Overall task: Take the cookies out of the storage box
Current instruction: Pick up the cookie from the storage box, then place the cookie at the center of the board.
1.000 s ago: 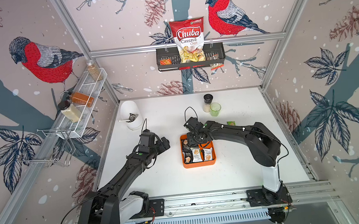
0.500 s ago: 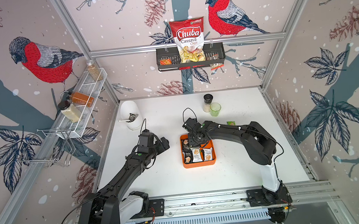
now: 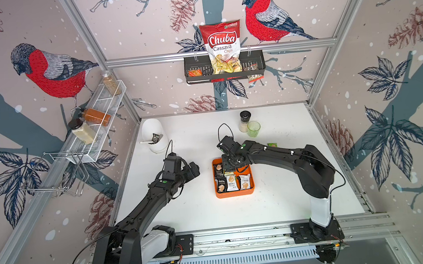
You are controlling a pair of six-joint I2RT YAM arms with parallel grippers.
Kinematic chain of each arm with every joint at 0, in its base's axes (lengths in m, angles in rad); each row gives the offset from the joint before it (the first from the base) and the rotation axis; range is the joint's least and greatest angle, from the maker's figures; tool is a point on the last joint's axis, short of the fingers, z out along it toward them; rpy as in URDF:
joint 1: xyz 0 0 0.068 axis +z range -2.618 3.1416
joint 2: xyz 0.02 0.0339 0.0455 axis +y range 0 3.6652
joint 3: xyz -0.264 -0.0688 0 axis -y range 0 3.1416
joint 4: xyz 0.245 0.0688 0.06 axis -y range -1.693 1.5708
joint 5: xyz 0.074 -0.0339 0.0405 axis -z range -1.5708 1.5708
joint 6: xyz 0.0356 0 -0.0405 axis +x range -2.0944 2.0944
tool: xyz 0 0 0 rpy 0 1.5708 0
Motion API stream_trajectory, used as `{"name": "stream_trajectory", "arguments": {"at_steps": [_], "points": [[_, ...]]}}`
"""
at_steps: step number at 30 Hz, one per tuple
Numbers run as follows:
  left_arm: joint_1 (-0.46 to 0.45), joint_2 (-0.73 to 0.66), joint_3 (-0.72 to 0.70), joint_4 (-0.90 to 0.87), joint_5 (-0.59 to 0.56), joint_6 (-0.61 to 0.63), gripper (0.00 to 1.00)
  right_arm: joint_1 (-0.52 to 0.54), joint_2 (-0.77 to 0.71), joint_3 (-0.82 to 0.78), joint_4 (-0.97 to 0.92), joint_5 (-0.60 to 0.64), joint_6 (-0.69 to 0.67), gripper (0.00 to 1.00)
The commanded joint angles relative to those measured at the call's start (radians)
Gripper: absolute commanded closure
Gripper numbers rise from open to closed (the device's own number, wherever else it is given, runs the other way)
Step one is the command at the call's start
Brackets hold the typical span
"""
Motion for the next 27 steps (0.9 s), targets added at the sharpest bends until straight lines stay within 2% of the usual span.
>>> {"name": "stream_trajectory", "arguments": {"at_steps": [1,7,14,27], "points": [[0.004,0.005,0.021,-0.01,0.009,0.013,0.04,0.0,-0.052,-0.034,0.065,-0.05,-0.022,0.59],[0.003,0.028,0.035,-0.004,0.028,-0.001,0.04,-0.022,-0.169,-0.14,0.156,-0.101,-0.033,0.6],[-0.012,0.035,0.038,-0.001,0.028,-0.019,0.04,-0.114,-0.325,-0.274,0.233,-0.142,-0.037,0.6],[-0.076,0.108,0.093,-0.009,0.001,-0.012,0.04,-0.518,-0.515,-0.505,0.182,-0.211,-0.179,0.6]]}}
